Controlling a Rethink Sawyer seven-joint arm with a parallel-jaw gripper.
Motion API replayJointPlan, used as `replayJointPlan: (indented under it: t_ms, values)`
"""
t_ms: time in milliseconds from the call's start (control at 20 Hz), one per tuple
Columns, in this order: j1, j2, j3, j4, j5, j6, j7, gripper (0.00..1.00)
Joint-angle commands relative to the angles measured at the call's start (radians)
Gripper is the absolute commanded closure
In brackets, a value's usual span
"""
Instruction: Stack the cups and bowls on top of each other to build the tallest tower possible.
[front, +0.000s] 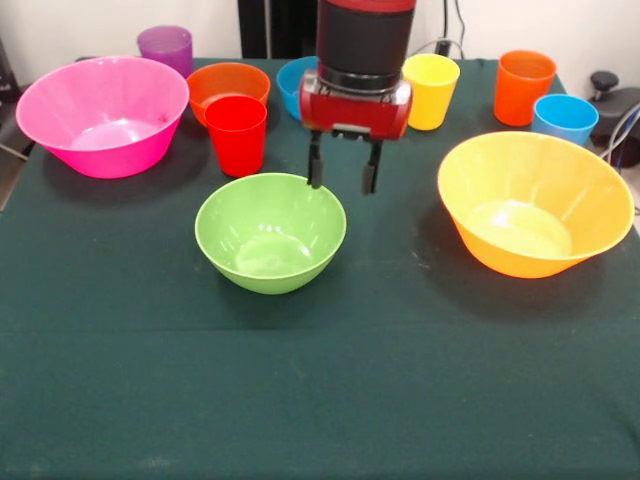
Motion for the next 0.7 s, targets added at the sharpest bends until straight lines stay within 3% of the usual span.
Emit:
replayJointPlan:
  t_ms: [50, 200, 500, 700]
  values:
    - [0.012, -0.042, 0.109, 0.029, -0.057, 0.165, -0.094, 0.0]
    - [0.02, -0.045, 0.112, 0.014, -0.056, 0.191, -0.086, 0.0]
    - [0.012, -0.136, 0.127, 0.015, -0.031, 0.334, -0.106, 0.0]
    - [0.004, -0.155, 0.134, 0.012, -0.036, 0.371, -0.11, 0.0]
